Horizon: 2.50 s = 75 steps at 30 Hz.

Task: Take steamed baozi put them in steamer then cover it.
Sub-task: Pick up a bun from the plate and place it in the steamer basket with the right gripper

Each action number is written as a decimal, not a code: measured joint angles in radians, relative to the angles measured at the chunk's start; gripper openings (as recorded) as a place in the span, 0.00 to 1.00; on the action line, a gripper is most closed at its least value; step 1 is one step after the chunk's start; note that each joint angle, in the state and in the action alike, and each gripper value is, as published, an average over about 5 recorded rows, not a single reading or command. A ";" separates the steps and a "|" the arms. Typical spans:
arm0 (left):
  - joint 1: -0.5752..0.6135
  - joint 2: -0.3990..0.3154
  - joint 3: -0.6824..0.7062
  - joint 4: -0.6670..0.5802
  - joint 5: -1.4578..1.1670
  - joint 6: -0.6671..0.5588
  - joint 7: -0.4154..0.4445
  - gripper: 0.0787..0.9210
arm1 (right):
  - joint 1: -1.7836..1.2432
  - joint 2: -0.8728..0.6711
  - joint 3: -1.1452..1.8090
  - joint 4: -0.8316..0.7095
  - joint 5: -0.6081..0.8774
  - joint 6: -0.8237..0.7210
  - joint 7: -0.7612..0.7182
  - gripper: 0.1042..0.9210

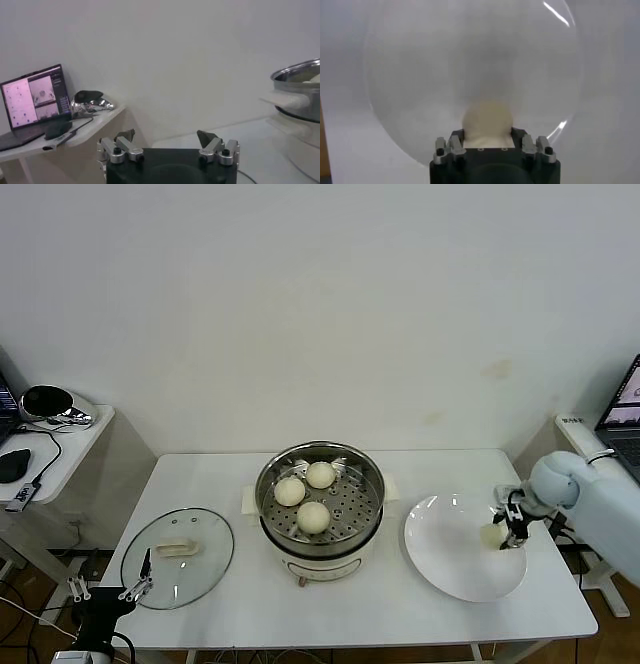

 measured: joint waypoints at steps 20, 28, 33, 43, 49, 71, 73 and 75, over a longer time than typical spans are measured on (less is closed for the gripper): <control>-0.036 0.011 0.023 0.012 -0.010 0.004 0.000 0.88 | 0.665 0.133 -0.498 0.242 0.511 -0.233 0.122 0.61; -0.037 0.007 0.019 0.019 -0.016 0.002 -0.001 0.88 | 0.711 0.297 -0.561 0.220 0.696 -0.348 0.226 0.61; -0.036 0.004 0.017 0.018 -0.018 0.002 -0.001 0.88 | 0.691 0.390 -0.586 0.182 0.760 -0.395 0.283 0.61; -0.039 0.002 0.016 0.028 -0.020 -0.003 -0.001 0.88 | 0.623 0.481 -0.615 0.113 0.781 -0.442 0.325 0.61; -0.044 0.006 0.016 0.029 -0.021 -0.002 -0.001 0.88 | 0.585 0.504 -0.619 0.091 0.767 -0.455 0.336 0.61; -0.041 0.008 0.005 0.019 -0.025 0.000 -0.001 0.88 | 0.554 0.523 -0.599 0.066 0.719 -0.470 0.305 0.87; -0.041 0.011 0.003 0.018 -0.027 0.000 -0.001 0.88 | 0.566 0.510 -0.594 0.079 0.717 -0.470 0.297 0.88; -0.041 0.013 0.001 0.018 -0.029 0.001 -0.001 0.88 | 0.577 0.490 -0.585 0.096 0.715 -0.470 0.289 0.88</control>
